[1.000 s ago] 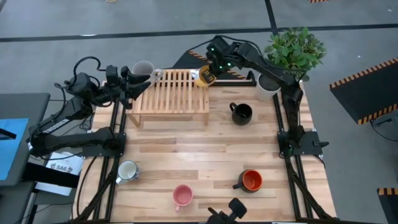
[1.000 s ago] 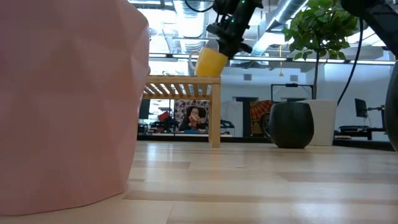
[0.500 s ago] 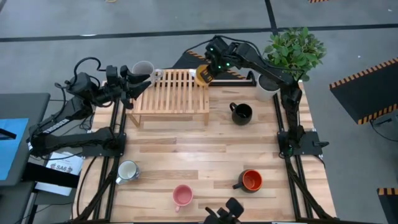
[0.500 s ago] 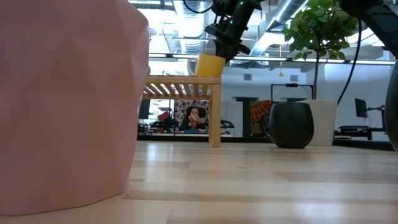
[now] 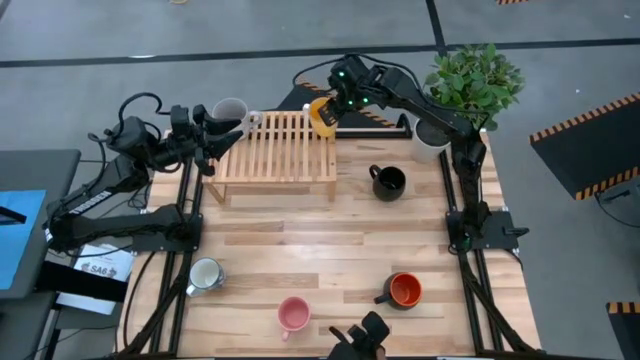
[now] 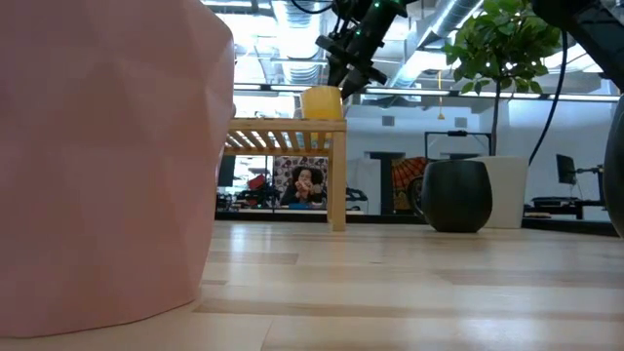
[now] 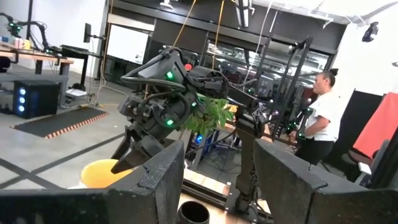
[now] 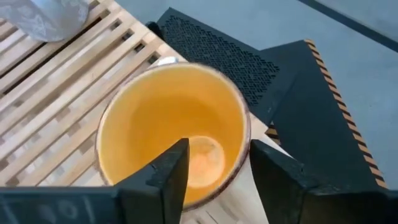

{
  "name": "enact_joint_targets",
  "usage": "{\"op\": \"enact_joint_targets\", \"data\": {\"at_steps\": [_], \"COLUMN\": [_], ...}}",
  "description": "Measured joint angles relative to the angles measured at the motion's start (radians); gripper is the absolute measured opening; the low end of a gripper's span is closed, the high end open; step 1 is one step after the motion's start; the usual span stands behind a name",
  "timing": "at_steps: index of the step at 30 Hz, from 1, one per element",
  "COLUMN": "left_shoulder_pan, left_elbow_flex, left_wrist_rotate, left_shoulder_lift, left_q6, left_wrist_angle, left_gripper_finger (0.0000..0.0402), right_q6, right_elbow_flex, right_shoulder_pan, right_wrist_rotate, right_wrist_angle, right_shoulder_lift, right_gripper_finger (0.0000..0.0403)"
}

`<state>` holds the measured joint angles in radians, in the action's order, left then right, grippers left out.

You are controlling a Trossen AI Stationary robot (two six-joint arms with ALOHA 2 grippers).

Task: Place coffee mugs
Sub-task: Put the yellow mug on the shelf

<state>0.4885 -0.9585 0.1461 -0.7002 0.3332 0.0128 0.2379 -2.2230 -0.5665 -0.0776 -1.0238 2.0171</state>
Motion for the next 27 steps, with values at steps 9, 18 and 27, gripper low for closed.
{"op": "enact_joint_targets", "data": {"at_steps": [9,18,27], "left_shoulder_pan": [0.000,0.000,-0.006], "left_elbow_flex": [0.000,0.000,-0.201], "left_wrist_rotate": [0.001,-0.023,0.034], "left_shoulder_lift": [0.000,-0.006,-0.344], "left_q6": [0.000,0.000,-0.096], "left_wrist_angle": [0.000,0.001,-0.161], "left_gripper_finger": [0.0179,0.0179,0.0179], "right_q6": [0.000,-0.034,-0.082], "right_elbow_flex": [0.001,-0.092,-0.119], "right_shoulder_pan": [-0.026,-0.066,-0.080], "right_wrist_rotate": [0.000,0.000,0.000], "right_wrist_angle": [0.016,-0.004,-0.018], "right_shoulder_lift": [-0.004,-0.014,-0.112], "right_gripper_finger": [0.0199,0.0198,0.0192]}}
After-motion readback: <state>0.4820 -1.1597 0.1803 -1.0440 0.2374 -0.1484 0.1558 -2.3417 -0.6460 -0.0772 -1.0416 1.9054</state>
